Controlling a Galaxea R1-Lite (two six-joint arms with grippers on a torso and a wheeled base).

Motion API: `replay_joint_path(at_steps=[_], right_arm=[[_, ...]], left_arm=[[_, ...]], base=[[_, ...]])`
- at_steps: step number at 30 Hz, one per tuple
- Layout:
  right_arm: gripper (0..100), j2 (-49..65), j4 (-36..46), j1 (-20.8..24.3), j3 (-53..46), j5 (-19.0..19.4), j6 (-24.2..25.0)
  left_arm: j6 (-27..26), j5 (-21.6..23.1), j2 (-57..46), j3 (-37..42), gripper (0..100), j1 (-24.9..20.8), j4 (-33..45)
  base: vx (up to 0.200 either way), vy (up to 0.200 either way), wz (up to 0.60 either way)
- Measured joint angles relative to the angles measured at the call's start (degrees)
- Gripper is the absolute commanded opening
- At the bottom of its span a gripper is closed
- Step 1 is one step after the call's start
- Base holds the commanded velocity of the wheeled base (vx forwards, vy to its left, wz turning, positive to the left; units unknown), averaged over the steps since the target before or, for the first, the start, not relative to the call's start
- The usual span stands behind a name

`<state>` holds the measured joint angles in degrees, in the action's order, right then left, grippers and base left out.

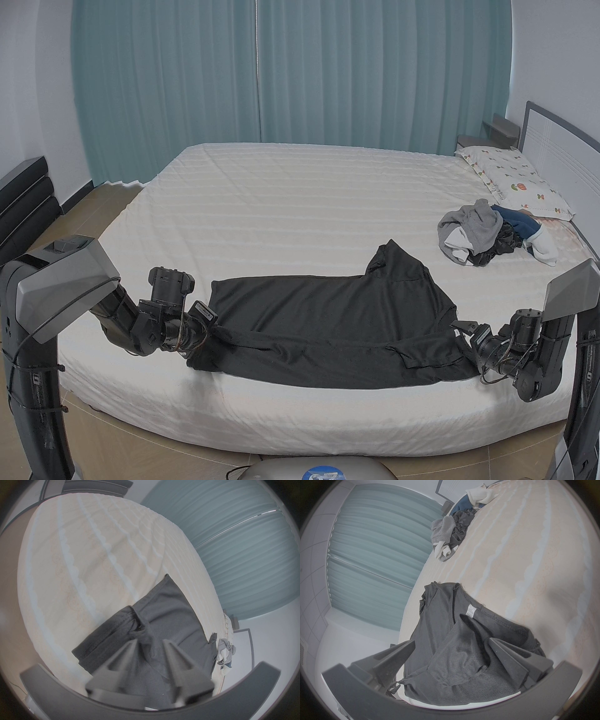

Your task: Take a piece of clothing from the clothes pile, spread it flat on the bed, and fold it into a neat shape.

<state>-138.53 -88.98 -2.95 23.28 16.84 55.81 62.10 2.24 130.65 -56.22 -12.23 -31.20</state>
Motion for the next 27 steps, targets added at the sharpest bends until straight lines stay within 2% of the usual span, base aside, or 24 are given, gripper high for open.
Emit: replay_joint_path(at_steps=[10,17,27], right_arm=[[100,0.00,0.02,0.01,0.20,-0.09,0.07],[100,0.00,0.02,0.01,0.22,-0.06,0.07],[100,0.00,0.00,0.00,0.09,-0.11,0.09]], left_arm=[[1.60,-0.13,0.22,-1.30,0,0.83,-0.04],[8.16,-0.17,0.37,-3.67,0,2.06,-0.28],[7.83,-0.22,0.74,-3.83,0,2.52,0.13]], base=[[0.000,0.000,0.00],[0.000,0.000,0.00],[0.000,0.000,0.00]])
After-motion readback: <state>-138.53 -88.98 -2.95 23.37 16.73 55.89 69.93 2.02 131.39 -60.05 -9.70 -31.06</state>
